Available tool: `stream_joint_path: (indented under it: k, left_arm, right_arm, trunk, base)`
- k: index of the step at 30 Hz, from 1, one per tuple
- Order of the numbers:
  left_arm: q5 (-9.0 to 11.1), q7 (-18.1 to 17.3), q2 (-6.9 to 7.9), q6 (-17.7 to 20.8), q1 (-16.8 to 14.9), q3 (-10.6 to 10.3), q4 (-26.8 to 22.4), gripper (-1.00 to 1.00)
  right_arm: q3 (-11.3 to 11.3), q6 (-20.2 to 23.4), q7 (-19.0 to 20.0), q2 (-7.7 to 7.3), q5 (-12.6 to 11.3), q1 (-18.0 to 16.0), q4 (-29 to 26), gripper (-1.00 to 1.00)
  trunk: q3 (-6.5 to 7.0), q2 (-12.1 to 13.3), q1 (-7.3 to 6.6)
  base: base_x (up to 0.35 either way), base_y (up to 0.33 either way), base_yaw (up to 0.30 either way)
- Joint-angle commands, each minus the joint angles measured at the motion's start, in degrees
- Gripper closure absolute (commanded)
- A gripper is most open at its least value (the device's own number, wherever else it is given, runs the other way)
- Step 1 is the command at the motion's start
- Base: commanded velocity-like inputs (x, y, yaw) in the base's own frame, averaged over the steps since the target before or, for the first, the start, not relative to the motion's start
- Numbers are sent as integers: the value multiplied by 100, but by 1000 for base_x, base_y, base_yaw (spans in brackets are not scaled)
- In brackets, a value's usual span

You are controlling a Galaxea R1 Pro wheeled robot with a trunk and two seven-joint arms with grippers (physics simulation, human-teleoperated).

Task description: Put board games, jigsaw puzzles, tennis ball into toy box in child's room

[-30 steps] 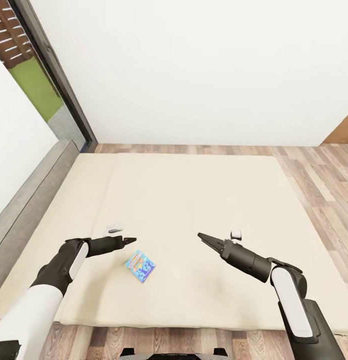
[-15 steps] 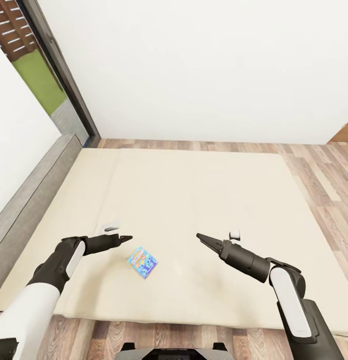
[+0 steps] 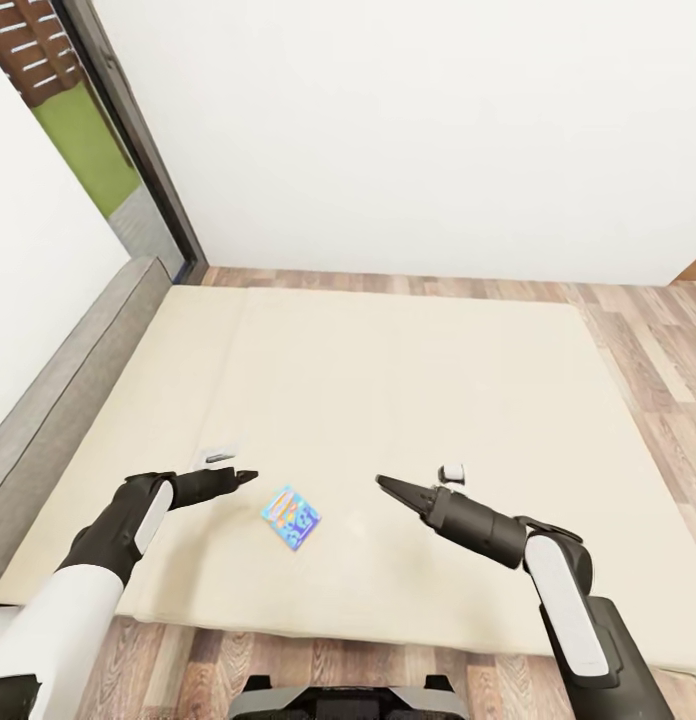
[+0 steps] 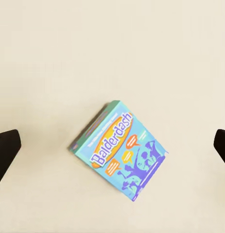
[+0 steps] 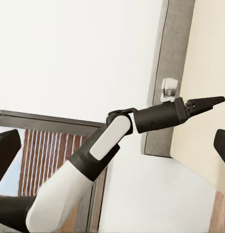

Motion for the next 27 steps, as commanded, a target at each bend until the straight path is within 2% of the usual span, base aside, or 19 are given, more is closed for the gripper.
stream_joint_path:
  k: [1,6,10,27]
  left_arm:
    - [19,-1,-4,39,-3,13,-3,-100]
    - [23,22,-9,33,-4,13,-2,-100]
    - [23,25,-11,31,-4,13,-2,-100]
    - [26,0,-19,31,-4,6,-2,-100]
  right_arm:
    - [19,32,144,1,14,-4,-1,-100]
    - [90,44,687,-6,19,-3,-3,-100]
    - [97,31,931,-46,21,1,-5,-100]
    - [24,-30,1064,-98,22,4,-8,-100]
  trunk:
    - [-17,-9,3]
    - [-64,-9,3]
    - [-102,-9,3]
    - [-249,-9,3]
  base:
    - [0,0,79]
    - [0,0,83]
    - [0,0,89]
    - [0,0,105]
